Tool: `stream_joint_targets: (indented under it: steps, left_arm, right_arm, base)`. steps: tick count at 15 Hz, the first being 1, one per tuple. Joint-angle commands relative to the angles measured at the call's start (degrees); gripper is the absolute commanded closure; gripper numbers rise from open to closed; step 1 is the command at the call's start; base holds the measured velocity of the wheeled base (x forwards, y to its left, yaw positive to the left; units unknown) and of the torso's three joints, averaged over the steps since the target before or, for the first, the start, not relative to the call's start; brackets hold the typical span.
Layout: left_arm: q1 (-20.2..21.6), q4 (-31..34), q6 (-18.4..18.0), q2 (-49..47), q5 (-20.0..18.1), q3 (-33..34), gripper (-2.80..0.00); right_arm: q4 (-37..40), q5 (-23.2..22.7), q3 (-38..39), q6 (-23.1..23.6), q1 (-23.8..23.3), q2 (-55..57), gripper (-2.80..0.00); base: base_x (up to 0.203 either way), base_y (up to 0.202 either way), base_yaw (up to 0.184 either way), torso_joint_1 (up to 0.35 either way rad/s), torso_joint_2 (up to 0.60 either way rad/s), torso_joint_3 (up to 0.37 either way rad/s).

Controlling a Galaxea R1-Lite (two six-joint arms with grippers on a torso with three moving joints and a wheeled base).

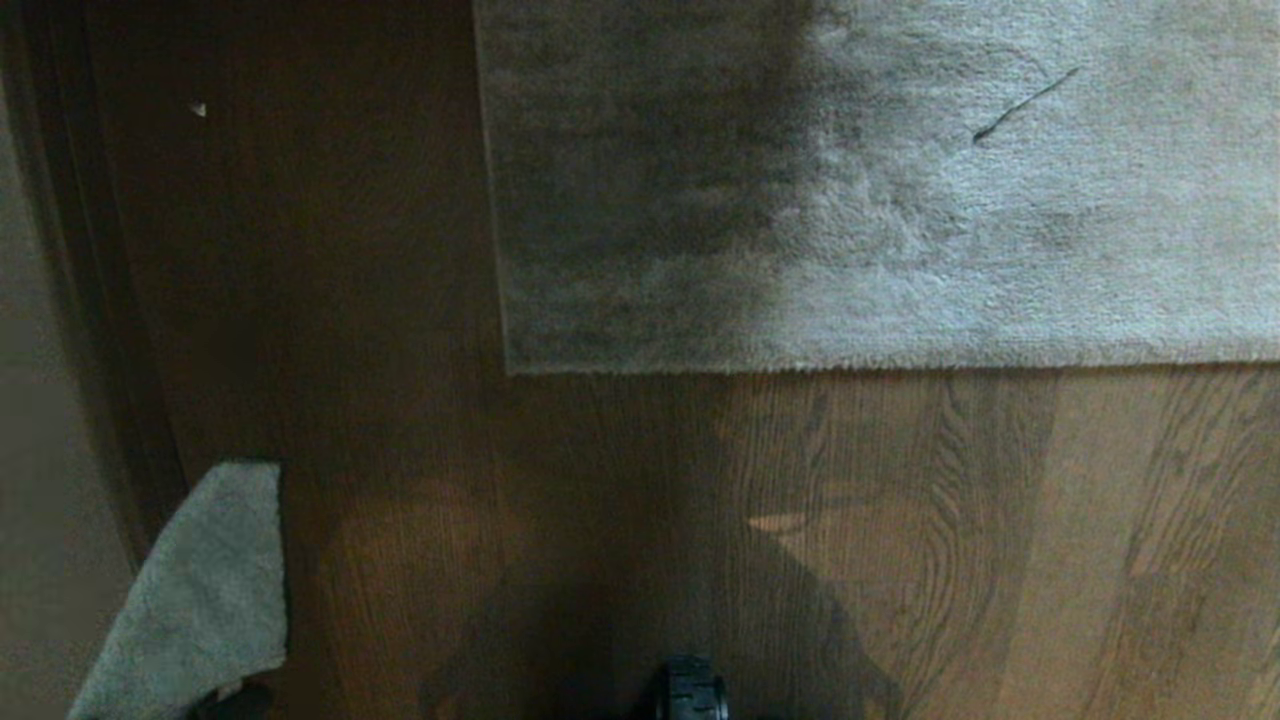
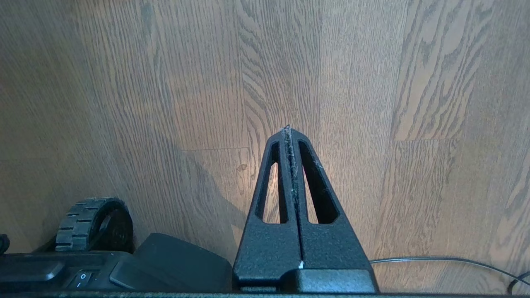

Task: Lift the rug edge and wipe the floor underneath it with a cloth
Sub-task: Lift up the carpet

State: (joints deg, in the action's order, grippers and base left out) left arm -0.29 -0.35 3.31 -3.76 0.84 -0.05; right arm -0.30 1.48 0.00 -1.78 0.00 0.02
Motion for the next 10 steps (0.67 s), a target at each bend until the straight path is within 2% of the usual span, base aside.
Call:
stream_joint_targets:
  steps: [1, 10]
  left_arm:
    - [0.12, -0.17, 0.03, 3.76, 0.04, -0.04, 0.00]
    - [0.12, -0.17, 0.03, 3.76, 0.04, -0.04, 0.00]
  right_arm:
    - [-0.05, 0.02, 0.00, 0.02, 0.00, -0.02, 0.00]
    - [-0.05, 0.02, 0.00, -0.02, 0.00, -0.02, 0.00]
  base:
    - [0.000, 0.000, 0.000, 0.000, 0.00, 0.000]
    - [0.000, 0.000, 0.000, 0.000, 0.00, 0.000]
